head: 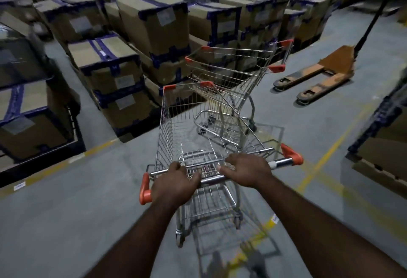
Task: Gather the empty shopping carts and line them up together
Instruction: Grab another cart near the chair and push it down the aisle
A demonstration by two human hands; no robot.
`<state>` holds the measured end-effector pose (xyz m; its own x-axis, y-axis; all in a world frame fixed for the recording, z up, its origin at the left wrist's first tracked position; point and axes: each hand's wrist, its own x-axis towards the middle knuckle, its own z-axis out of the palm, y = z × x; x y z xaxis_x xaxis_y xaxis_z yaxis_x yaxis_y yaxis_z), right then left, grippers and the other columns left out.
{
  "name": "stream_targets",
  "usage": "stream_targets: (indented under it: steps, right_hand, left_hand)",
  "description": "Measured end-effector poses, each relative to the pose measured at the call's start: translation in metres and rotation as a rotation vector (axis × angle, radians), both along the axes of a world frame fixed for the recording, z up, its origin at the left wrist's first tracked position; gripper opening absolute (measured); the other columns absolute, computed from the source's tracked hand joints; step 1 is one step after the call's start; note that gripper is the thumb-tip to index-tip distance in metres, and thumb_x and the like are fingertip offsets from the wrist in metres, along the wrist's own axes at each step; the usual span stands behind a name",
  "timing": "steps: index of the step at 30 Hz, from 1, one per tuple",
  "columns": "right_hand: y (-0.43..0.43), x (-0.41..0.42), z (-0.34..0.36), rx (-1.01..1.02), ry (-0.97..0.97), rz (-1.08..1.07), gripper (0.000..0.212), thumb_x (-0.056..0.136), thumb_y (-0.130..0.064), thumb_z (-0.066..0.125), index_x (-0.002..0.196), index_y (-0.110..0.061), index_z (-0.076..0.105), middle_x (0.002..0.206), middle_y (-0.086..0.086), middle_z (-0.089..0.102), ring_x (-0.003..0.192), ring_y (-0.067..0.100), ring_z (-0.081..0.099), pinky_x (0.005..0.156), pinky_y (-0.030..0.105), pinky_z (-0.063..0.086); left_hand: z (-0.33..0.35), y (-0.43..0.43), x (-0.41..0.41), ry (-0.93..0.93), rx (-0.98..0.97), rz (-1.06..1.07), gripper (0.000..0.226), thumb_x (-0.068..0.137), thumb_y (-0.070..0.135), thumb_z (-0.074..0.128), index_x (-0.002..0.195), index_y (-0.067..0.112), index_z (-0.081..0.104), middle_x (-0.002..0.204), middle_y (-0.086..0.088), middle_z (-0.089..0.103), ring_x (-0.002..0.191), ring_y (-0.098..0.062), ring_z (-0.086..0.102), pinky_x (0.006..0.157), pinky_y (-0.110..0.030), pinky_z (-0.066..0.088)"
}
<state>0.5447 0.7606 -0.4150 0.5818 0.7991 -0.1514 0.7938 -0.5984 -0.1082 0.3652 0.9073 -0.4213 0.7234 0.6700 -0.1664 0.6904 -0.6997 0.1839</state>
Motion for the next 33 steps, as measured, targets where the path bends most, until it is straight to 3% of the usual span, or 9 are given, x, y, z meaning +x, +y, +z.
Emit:
stream_targets:
  steps: [9, 13, 17, 21, 24, 29, 33]
  right_hand:
    - [0.08, 0.155, -0.005, 0.022, 0.02, 0.124, 0.096, 0.078, -0.094, 0.013, 0.135, -0.031, 0.058, 0.139, 0.0, 0.061, 0.124, 0.025, 0.058, 0.097, 0.042, 0.044]
    - [0.106, 0.212, 0.003, -0.013, 0.032, 0.234, 0.086, 0.086, -0.087, 0.016, 0.139, -0.031, 0.054, 0.145, -0.001, 0.054, 0.13, 0.024, 0.052, 0.101, 0.045, 0.04]
    - [0.132, 0.262, -0.001, -0.03, 0.029, 0.298, 0.089, 0.085, -0.087, 0.012, 0.138, -0.029, 0.053, 0.144, 0.001, 0.055, 0.127, 0.025, 0.053, 0.096, 0.046, 0.042]
    - [0.153, 0.299, -0.002, -0.004, 0.026, 0.329, 0.097, 0.081, -0.09, 0.007, 0.145, -0.03, 0.048, 0.152, 0.001, 0.049, 0.136, 0.024, 0.047, 0.104, 0.049, 0.041]
    - [0.17, 0.323, -0.006, 0.013, 0.022, 0.348, 0.102, 0.076, -0.092, 0.0, 0.147, -0.035, 0.045, 0.156, -0.001, 0.043, 0.143, 0.024, 0.038, 0.111, 0.058, 0.029]
    - [0.188, 0.343, 0.002, 0.031, -0.006, 0.373, 0.077, 0.093, -0.077, 0.013, 0.146, -0.033, 0.046, 0.156, -0.001, 0.042, 0.15, 0.027, 0.022, 0.117, 0.065, 0.002]
    - [0.198, 0.347, 0.001, 0.016, -0.053, 0.374, 0.07, 0.097, -0.071, 0.01, 0.146, -0.036, 0.046, 0.157, -0.003, 0.04, 0.152, 0.026, 0.016, 0.113, 0.071, -0.007]
  left_hand:
    - [-0.004, 0.053, 0.134, -0.014, 0.047, 0.126, 0.084, 0.091, 0.081, 0.014, 0.127, 0.024, 0.065, 0.151, 0.004, 0.041, 0.119, -0.026, 0.061, 0.083, -0.038, 0.045]
    - [-0.005, 0.072, 0.184, -0.019, 0.019, 0.223, 0.101, 0.081, 0.09, 0.004, 0.134, 0.024, 0.058, 0.151, 0.004, 0.044, 0.12, -0.025, 0.061, 0.085, -0.038, 0.048]
    - [-0.003, 0.084, 0.227, 0.004, 0.019, 0.241, 0.088, 0.091, 0.08, 0.012, 0.143, 0.023, 0.054, 0.156, 0.003, 0.037, 0.126, -0.026, 0.057, 0.091, -0.04, 0.047]
    - [-0.001, 0.094, 0.26, 0.015, 0.001, 0.299, 0.086, 0.092, 0.079, 0.011, 0.133, 0.023, 0.062, 0.154, 0.003, 0.04, 0.123, -0.024, 0.058, 0.093, -0.04, 0.046]
    - [0.0, 0.104, 0.286, 0.063, 0.015, 0.323, 0.088, 0.087, 0.077, 0.004, 0.115, 0.027, 0.07, 0.143, -0.001, 0.05, 0.113, -0.023, 0.061, 0.097, -0.047, 0.044]
    - [0.001, 0.115, 0.315, 0.058, -0.009, 0.368, 0.071, 0.099, 0.063, 0.011, 0.129, 0.021, 0.061, 0.13, -0.008, 0.056, 0.117, -0.029, 0.058, 0.088, -0.046, 0.039]
    - [-0.007, 0.124, 0.321, -0.003, -0.024, 0.37, 0.094, 0.085, 0.068, -0.006, 0.131, 0.019, 0.059, 0.129, -0.014, 0.058, 0.116, -0.033, 0.059, 0.098, -0.051, 0.044]
